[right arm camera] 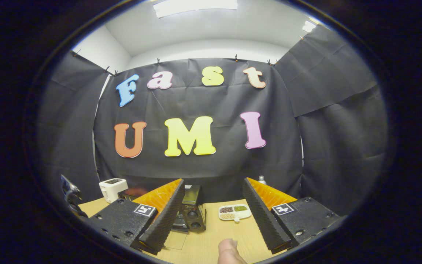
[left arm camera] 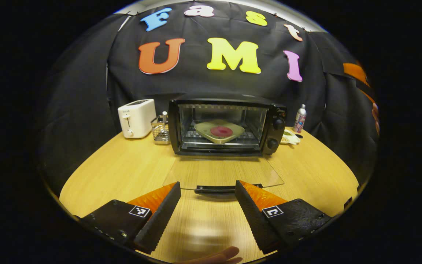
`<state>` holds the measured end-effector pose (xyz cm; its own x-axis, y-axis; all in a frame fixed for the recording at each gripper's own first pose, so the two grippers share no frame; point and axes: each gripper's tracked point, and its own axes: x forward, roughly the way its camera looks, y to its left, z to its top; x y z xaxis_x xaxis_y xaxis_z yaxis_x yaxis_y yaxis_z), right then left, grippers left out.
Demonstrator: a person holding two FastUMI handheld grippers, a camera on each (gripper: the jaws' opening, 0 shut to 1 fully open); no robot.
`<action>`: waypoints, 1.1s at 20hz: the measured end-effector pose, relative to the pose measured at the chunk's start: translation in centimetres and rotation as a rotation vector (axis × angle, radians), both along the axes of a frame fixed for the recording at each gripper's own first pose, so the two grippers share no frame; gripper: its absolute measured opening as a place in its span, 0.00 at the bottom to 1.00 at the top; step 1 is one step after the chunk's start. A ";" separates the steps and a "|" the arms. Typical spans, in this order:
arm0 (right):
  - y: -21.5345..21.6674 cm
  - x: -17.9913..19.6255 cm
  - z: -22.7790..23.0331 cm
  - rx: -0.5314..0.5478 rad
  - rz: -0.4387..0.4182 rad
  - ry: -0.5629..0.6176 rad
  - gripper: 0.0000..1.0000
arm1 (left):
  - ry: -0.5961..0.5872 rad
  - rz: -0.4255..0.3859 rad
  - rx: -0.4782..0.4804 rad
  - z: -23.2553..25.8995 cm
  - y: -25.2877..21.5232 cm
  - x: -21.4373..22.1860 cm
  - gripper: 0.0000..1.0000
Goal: Open the electric oven with the left hand, put the food in, and close the electric oven.
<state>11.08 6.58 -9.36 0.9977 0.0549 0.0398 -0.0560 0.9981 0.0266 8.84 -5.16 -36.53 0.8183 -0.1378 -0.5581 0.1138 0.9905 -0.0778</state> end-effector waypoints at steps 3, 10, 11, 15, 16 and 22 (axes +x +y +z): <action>-1.3 0.0 0.1 0.005 -0.013 0.001 0.96 | 0.071 -0.066 0.006 -3.0 -2.2 -0.4 0.95; -3.6 0.6 -1.2 0.005 -0.031 -0.001 1.00 | 0.150 -0.094 0.019 -5.8 -3.4 -0.2 0.95; -4.0 0.6 -1.5 0.007 -0.035 0.004 0.96 | 0.160 -0.089 0.020 -6.1 -3.4 0.0 0.95; -5.0 0.9 -2.4 0.009 -0.045 0.024 0.96 | 0.193 -0.070 0.016 -6.5 -3.4 0.2 0.95; -5.3 1.0 -2.6 0.005 -0.051 0.024 0.96 | 0.195 -0.069 0.014 -6.3 -3.5 0.2 0.95; -5.8 0.3 -2.3 -0.007 -0.052 -0.004 0.96 | 0.201 -0.061 0.007 -5.3 -3.7 0.2 0.96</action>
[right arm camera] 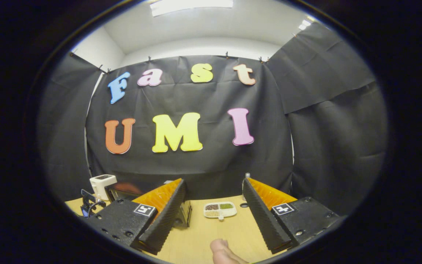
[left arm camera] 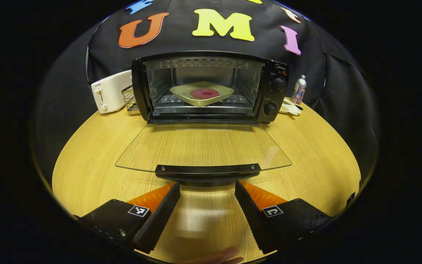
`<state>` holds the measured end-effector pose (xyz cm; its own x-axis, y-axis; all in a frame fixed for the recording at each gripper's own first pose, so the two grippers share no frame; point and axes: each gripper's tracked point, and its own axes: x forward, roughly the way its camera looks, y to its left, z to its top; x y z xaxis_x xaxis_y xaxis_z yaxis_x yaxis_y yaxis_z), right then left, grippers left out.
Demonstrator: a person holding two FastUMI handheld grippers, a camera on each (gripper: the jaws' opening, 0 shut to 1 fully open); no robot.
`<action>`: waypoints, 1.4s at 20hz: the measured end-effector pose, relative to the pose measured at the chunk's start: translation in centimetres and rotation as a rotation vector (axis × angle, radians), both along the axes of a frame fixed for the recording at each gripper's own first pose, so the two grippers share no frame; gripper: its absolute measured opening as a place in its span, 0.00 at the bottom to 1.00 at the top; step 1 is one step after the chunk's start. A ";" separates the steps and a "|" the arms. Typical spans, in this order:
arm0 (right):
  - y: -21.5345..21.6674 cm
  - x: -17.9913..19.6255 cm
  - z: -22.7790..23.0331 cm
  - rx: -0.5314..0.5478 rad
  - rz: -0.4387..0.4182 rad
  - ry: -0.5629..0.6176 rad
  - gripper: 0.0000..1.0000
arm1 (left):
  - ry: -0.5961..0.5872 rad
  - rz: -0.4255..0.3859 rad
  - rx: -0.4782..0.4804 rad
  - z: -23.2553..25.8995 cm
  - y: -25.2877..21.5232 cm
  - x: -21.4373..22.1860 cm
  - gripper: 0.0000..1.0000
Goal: Open the electric oven with the left hand, put the food in, and close the electric oven.
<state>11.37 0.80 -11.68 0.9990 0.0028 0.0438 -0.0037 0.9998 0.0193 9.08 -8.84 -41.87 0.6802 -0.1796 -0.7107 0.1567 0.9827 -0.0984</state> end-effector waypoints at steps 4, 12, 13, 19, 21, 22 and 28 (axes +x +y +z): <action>-0.4 -0.7 0.4 -0.004 -0.005 -0.024 1.00 | -0.014 0.003 0.001 1.0 0.1 0.4 0.96; -1.5 -1.2 -0.2 -0.002 -0.029 -0.015 1.00 | -0.066 0.008 0.007 4.0 0.4 1.6 0.96; -1.6 -1.3 -0.3 -0.002 -0.031 -0.012 1.00 | -0.080 0.010 0.008 4.6 0.4 1.9 0.96; -1.5 -2.2 -0.5 -0.009 -0.036 0.003 1.00 | -0.195 0.016 -0.003 8.7 0.6 5.2 0.97; -1.5 -2.8 0.0 -0.013 -0.039 -0.003 0.96 | -0.229 0.015 -0.021 10.0 0.8 6.7 0.98; -1.5 -3.2 0.2 -0.015 -0.042 -0.008 0.96 | -0.246 0.014 -0.034 10.7 0.8 7.6 0.98; -2.2 -6.3 1.5 -0.038 -0.071 -0.045 1.00 | -0.245 0.009 -0.083 11.8 1.0 13.1 0.85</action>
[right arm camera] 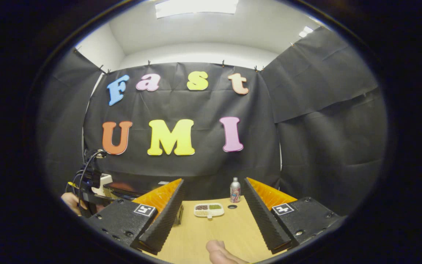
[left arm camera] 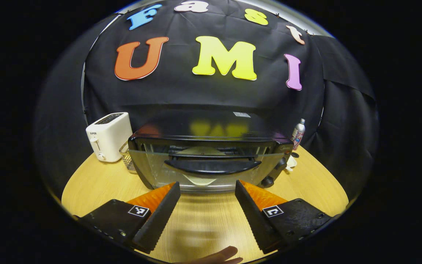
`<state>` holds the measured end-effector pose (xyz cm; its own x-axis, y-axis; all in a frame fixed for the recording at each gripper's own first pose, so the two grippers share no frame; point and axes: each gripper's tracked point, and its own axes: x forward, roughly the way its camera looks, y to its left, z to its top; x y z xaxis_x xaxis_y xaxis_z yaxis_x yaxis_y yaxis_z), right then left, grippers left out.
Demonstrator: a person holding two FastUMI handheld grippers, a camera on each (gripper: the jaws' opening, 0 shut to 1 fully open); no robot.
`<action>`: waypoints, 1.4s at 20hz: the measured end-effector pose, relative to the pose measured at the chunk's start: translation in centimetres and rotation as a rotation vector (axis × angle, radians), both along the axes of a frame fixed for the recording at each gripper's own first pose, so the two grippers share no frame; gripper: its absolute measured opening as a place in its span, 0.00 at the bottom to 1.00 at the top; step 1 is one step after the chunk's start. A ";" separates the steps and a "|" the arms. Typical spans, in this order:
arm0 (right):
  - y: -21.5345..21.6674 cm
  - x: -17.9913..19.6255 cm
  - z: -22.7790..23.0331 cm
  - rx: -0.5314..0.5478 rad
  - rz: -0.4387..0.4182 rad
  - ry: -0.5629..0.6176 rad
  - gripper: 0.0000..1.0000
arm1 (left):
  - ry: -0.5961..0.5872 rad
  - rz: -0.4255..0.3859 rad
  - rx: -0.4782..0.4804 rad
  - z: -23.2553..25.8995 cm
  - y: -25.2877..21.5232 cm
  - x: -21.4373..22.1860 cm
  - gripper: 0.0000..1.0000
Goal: Open the electric oven with the left hand, put the food in, and close the electric oven.
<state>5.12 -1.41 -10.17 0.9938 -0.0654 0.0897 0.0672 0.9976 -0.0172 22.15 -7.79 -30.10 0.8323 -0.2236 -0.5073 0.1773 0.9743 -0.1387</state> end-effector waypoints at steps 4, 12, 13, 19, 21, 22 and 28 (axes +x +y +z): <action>-0.3 -2.3 0.8 0.000 -0.004 -0.012 0.96 | -0.027 0.007 0.003 0.9 0.3 1.1 0.96; -0.8 -7.4 1.8 0.003 0.011 -0.019 0.96 | -0.059 0.003 0.035 2.7 0.3 -3.5 0.95; -1.0 -8.1 2.0 0.002 0.010 -0.026 0.96 | -0.072 0.001 0.038 3.2 0.1 -4.3 0.95; -1.7 -11.4 3.7 -0.010 -0.005 -0.070 0.96 | -0.196 0.003 0.027 8.7 0.1 -10.1 0.96; -1.6 -12.1 3.7 -0.005 0.003 -0.057 0.96 | -0.235 0.025 0.035 10.7 0.3 -12.2 0.95; -1.5 -12.4 3.6 -0.001 0.009 -0.049 1.00 | -0.245 0.039 0.054 11.5 0.8 -13.5 0.95; -1.3 -12.4 4.3 0.019 0.018 -0.024 0.96 | -0.354 0.139 0.132 16.5 3.5 -19.7 0.96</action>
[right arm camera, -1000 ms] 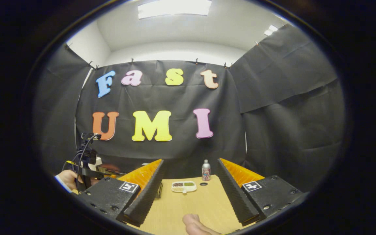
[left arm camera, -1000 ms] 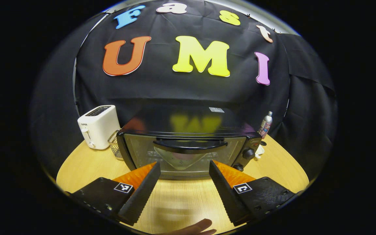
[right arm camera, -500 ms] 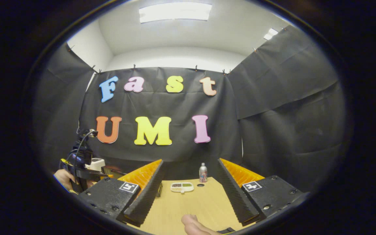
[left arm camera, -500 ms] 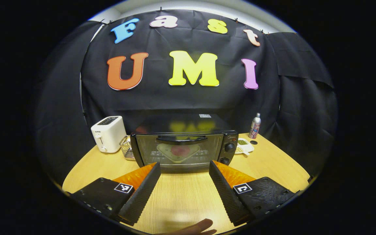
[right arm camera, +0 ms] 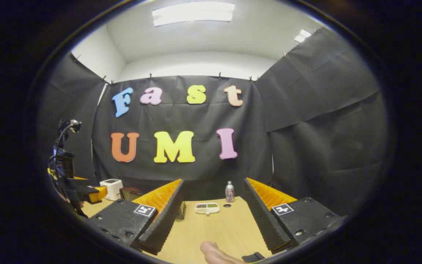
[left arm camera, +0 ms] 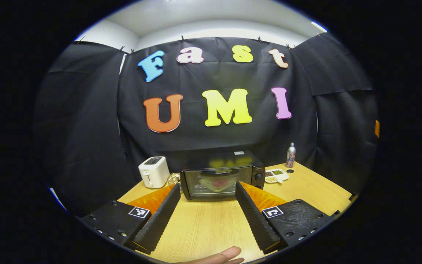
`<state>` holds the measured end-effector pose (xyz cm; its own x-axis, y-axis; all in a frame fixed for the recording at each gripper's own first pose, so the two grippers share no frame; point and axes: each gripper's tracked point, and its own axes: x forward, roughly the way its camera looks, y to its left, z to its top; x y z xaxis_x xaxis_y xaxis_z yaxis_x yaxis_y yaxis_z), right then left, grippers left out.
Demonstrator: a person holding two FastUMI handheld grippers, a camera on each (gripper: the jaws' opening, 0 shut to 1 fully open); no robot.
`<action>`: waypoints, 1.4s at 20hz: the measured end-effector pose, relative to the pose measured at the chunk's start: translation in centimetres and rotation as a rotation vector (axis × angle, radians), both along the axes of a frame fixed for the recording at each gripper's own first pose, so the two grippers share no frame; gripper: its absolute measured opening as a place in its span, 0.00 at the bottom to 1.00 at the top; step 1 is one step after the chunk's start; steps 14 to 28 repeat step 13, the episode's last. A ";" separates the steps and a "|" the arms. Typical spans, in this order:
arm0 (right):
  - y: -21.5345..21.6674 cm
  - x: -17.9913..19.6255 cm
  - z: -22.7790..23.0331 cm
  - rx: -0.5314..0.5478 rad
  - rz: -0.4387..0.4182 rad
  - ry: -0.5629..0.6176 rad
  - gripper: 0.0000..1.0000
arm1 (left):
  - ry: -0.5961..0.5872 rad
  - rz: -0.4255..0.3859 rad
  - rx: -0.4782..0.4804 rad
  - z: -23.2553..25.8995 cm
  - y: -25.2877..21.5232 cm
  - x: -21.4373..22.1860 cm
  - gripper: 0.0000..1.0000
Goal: Open the electric oven with the left hand, put the food in, and close the electric oven.
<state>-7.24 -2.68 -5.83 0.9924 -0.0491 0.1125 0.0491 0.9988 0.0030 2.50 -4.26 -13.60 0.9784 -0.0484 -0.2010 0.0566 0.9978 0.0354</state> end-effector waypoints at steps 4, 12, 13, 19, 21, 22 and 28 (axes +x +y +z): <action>1.0 0.0 -1.0 0.009 0.040 0.043 0.96 | -0.080 0.009 -0.051 3.2 -0.1 -4.3 0.96; 1.7 -0.9 -0.9 0.024 0.058 0.040 0.96 | -0.168 0.021 -0.063 5.4 1.1 -8.8 1.00; 1.7 -1.1 -0.5 0.026 0.058 0.029 1.00 | -0.174 0.028 -0.059 5.3 1.4 -8.7 0.95; 1.7 -1.1 -0.5 0.026 0.058 0.029 1.00 | -0.174 0.028 -0.059 5.3 1.4 -8.7 0.95; 1.7 -1.1 -0.5 0.026 0.058 0.029 1.00 | -0.174 0.028 -0.059 5.3 1.4 -8.7 0.95; 1.7 -1.1 -0.5 0.026 0.058 0.029 1.00 | -0.174 0.028 -0.059 5.3 1.4 -8.7 0.95; 1.7 -1.1 -0.5 0.026 0.058 0.029 1.00 | -0.174 0.028 -0.059 5.3 1.4 -8.7 0.95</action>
